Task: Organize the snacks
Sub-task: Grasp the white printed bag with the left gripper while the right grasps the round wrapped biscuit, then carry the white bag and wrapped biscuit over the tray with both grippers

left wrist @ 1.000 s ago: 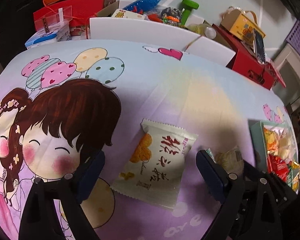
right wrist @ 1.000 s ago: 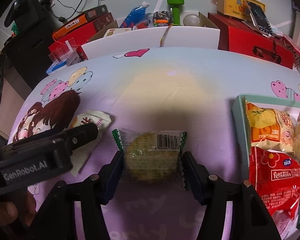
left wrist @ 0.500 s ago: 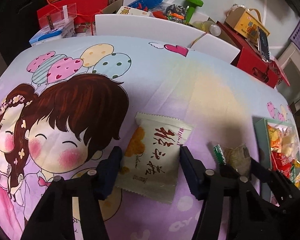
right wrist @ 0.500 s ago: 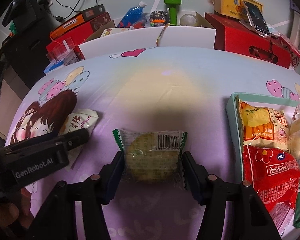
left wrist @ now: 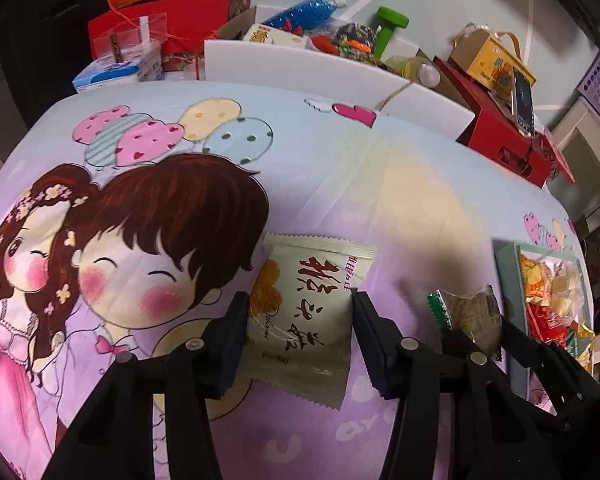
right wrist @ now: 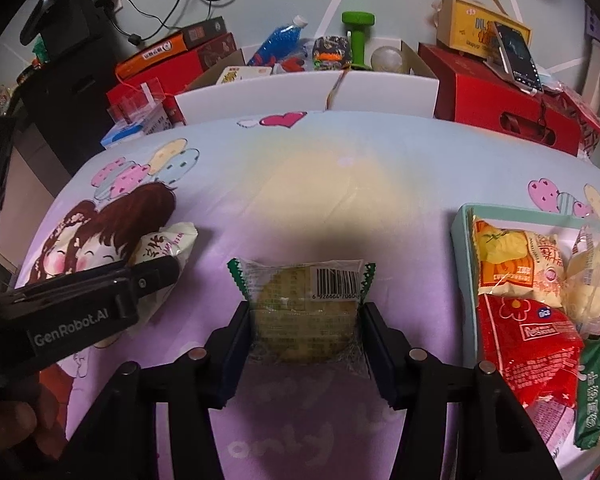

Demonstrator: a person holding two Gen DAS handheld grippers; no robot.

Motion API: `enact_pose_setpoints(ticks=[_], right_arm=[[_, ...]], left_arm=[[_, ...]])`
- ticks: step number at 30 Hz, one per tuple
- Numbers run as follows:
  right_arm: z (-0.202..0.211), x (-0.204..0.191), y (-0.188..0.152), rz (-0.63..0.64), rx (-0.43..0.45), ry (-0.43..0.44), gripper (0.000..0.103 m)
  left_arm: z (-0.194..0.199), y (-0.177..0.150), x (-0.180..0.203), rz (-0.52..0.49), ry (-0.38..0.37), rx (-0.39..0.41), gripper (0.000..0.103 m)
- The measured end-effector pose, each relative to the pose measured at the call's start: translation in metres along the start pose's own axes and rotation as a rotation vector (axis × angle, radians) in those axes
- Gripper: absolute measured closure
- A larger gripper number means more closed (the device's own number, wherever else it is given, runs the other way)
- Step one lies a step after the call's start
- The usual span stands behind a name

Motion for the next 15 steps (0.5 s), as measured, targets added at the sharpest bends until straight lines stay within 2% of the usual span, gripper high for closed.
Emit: enact_pose_setpoints(ticks=[10,15], right_arm=[[0.033,-0.006,0.003,0.013,0.062,0.017,0.046],[0.053,-0.004,0.005,0.014,0.091,0.015,0.046]], left_arm=[[0.042,0.000,0.000,0.012,-0.002,0.079,0.050],[0.062,0.002,0.010,-0.017,-0.011,0.117,0.050]])
Point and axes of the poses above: each gripper's, at about its wrist camera, not at the fingertips, and z roughly against the way its jaws point, x to its right, y to its top, the point moved 5 cm from there along -z, roughly the way its jaws point, and after that the axes turned 2 degrees about x, right-handed, at the moved point
